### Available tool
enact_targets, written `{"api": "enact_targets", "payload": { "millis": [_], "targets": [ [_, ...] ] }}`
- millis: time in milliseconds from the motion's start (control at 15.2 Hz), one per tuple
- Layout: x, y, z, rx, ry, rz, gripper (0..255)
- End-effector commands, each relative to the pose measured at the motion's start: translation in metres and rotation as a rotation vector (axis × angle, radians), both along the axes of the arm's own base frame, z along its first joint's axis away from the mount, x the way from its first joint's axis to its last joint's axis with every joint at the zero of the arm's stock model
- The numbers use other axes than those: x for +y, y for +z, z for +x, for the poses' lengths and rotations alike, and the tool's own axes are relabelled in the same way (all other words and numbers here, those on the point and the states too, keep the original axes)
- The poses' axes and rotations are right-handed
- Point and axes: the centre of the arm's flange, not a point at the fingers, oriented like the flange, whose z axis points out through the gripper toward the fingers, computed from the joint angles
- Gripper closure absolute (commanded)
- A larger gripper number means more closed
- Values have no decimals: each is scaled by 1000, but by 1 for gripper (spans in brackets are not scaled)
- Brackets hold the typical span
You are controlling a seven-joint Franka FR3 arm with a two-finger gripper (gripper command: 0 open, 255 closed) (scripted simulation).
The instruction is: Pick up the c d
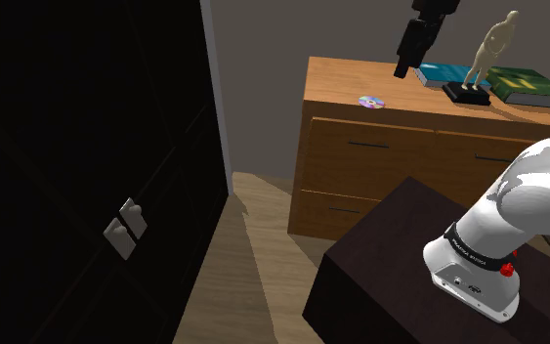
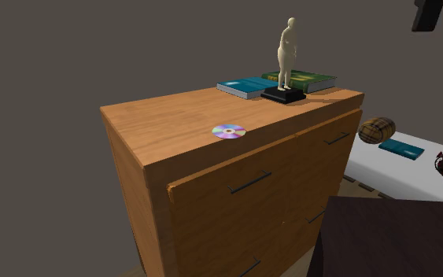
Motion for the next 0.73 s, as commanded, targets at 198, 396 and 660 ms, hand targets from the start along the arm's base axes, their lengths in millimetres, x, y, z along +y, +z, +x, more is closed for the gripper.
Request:
{"api": "enact_targets", "payload": {
  "millis": [198, 396, 660],
  "targets": [
    [-5, -33, 12, -15, 12, -78, 0],
    [-12, -65, 24, -29, 24, -157, 0],
    [-26, -107, 41, -49, 39, -261, 0]
  ]
}}
